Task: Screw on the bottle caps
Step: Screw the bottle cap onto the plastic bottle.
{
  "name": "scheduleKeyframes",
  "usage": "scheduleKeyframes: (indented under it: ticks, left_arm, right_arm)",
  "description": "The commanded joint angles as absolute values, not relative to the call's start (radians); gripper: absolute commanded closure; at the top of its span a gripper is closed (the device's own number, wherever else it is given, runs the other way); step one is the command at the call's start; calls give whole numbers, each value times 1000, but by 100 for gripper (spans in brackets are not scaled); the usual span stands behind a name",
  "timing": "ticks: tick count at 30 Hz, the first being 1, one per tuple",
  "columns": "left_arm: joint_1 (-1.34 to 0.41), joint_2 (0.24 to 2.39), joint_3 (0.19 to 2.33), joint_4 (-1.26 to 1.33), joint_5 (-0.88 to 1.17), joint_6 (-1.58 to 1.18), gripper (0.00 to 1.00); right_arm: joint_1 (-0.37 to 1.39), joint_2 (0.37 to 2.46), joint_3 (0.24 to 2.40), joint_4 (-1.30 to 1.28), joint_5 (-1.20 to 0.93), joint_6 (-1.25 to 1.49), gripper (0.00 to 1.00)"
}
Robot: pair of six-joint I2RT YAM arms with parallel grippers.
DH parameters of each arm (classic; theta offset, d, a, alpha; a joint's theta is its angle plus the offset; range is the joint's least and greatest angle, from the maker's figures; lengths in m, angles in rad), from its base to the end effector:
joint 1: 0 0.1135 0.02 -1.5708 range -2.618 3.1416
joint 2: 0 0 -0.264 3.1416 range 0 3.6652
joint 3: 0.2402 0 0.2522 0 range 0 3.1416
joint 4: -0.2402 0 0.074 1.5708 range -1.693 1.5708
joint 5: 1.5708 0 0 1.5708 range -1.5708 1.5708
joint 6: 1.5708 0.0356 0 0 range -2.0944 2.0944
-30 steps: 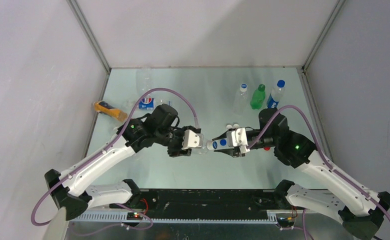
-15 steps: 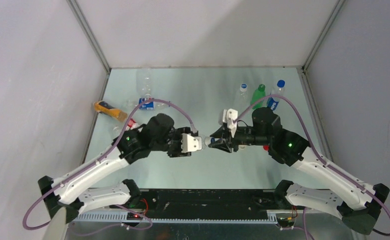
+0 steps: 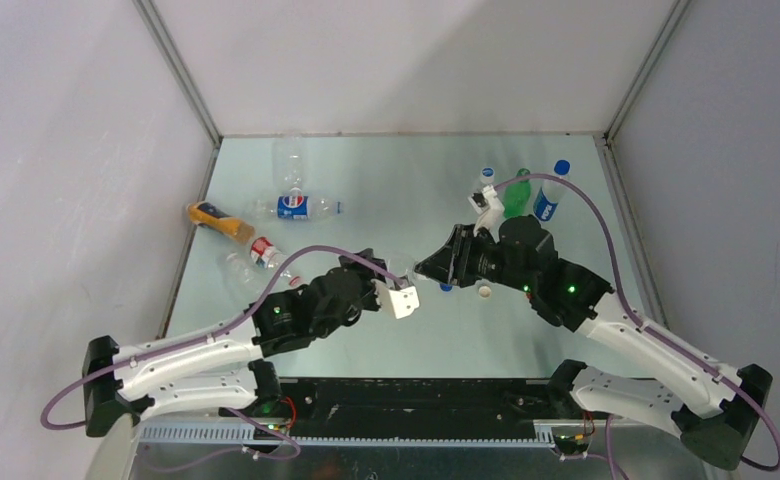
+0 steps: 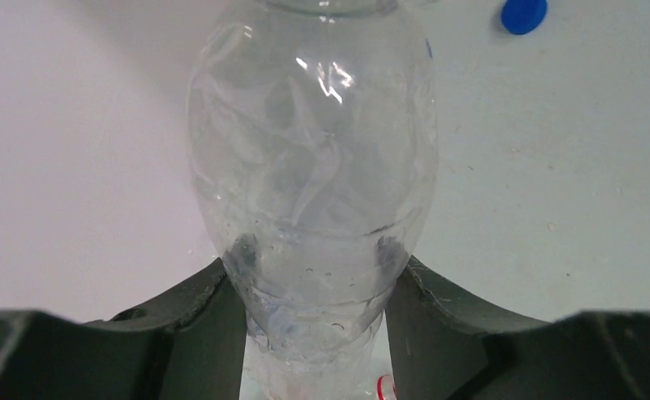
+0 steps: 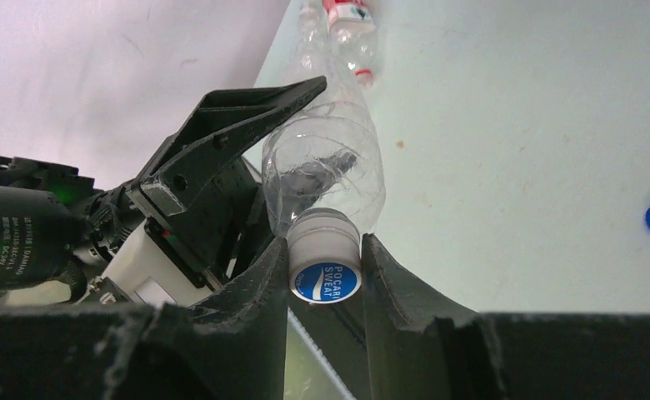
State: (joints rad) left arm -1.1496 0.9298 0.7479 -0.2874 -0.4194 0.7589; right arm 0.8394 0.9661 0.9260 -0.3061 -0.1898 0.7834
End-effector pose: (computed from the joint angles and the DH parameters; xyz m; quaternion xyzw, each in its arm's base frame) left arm 0.0986 -0.1847 0.2916 0.6170 0.5708 0.0747 0.5366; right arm 0.1417 0.1679 0.3438 -0.0772 0.8128 0.4684 0.3377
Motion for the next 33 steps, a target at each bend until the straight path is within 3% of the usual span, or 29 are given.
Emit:
scheduleKeyframes:
  ticks: [1,7,13,21,33]
  left_arm:
    - [-1144,930,776,-147,-473,753,97]
    - [-1005,921,879,-379,-163,626,98]
    - [-907,960,1003,-592,244,631,98]
    - [-887,1060,1116,-759,481,658,98]
    - [-889,1116,1170,-809,524,665,97]
  right_arm:
    - [841,931,939,-193,-152,706,70]
    - [812,790,924,-229,-296,-16,42]
    - [778,730,923,-340,-532,-503,32]
    - [759,764,923,-384,-761,-658,35]
    - [759,784,931,-403,-868,-630,47]
